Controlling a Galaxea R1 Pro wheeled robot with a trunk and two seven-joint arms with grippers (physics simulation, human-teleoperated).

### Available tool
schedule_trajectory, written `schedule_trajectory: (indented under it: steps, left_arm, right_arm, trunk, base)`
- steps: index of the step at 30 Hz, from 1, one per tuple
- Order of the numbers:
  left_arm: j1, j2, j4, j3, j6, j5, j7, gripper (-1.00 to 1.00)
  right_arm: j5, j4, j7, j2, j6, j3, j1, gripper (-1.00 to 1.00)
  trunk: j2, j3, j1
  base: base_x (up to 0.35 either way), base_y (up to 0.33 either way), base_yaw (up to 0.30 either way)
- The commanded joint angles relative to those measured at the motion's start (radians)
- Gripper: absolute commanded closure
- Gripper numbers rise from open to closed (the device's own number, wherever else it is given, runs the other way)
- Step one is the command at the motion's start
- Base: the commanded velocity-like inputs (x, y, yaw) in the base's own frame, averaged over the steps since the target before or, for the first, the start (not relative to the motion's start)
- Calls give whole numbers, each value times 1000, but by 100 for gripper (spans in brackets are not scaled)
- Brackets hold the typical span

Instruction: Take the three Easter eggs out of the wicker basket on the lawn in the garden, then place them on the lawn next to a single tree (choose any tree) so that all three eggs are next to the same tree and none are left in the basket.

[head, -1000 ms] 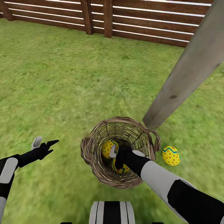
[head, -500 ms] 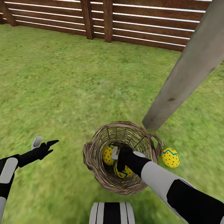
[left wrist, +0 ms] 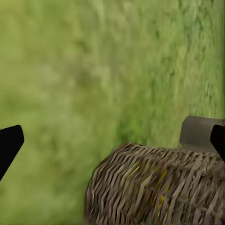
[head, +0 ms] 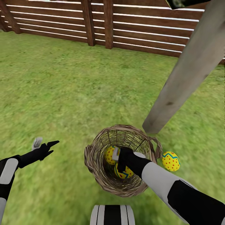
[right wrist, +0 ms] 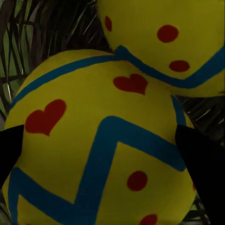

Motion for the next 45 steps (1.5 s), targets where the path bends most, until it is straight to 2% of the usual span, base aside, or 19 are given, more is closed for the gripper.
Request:
schedule_trajectory:
  steps: [1, 5, 14, 18, 20, 22, 23, 24, 25, 26, 27, 32, 36, 45]
  left_arm:
    - [-1, 0, 0, 2, 6, -4, -4, -100]
    - [-1, 0, 1, -30, 7, -4, 4, -100]
    - [-1, 0, 2, -32, 7, -3, 4, -100]
    - [-1, -1, 2, -34, 7, -3, 4, -100]
    - [-1, -2, 2, -34, 7, -3, 3, -100]
    - [-1, -2, 2, -34, 7, -3, 3, -100]
    - [-1, -2, 2, -34, 7, -3, 3, -100]
    - [-1, -2, 2, -34, 7, -3, 3, -100]
    - [-1, -2, 1, -34, 7, -3, 3, -100]
    - [-1, -2, 1, -34, 7, -3, 3, -100]
    - [-1, -2, 2, -34, 7, -3, 3, -100]
    - [-1, -20, 2, -40, -4, 0, -1, -100]
    - [-1, -28, 2, -45, -4, -1, 1, -100]
    - [-1, -28, 2, -47, -4, -1, 2, -100]
  right_arm:
    - [11, -1, 8, 0, 1, 4, -1, 100]
    - [11, 0, 9, 0, 1, 4, -1, 100]
    - [10, -12, 11, -2, 3, 4, -1, 100]
    - [8, -15, 84, -5, 11, 3, -1, 100]
    - [11, -29, 103, -8, 39, 2, -1, 100]
    - [8, -118, 168, -13, 52, 3, -1, 100]
    - [8, -192, 210, -26, 88, 2, -1, 100]
    - [7, -257, 221, -46, 115, -2, 0, 100]
    - [4, -371, 228, -90, 170, -4, -1, 100]
    - [1, -449, 249, -121, 222, -5, -1, 100]
    - [1, -502, 281, -140, 253, -6, -1, 100]
    - [16, -471, 273, -112, 244, 23, -29, 100]
    - [18, -465, 272, -112, 245, 45, -34, 100]
    - [16, -465, 274, -118, 254, 42, -34, 100]
  trunk:
    - [0, 3, -1]
    - [1, 19, -2]
    - [3, 54, -6]
    - [4, 69, -8]
    - [4, 77, -9]
    - [5, 85, -10]
    - [5, 88, -10]
    - [5, 92, -11]
    - [6, 96, -11]
    - [6, 100, -12]
    - [6, 104, -12]
    - [7, 119, -14]
    - [8, 135, -16]
    - [10, 169, -20]
  base:
    - [0, 0, 0]
    - [-77, 0, 0]
    - [-39, 0, 0]
    - [0, 0, 0]
    - [0, 0, 0]
    - [0, 0, 0]
    - [0, 0, 0]
    - [0, 0, 0]
    - [0, 0, 0]
    - [0, 0, 0]
    - [0, 0, 0]
    - [0, 0, 0]
    - [-76, 0, 0]
    - [-314, 0, 0]
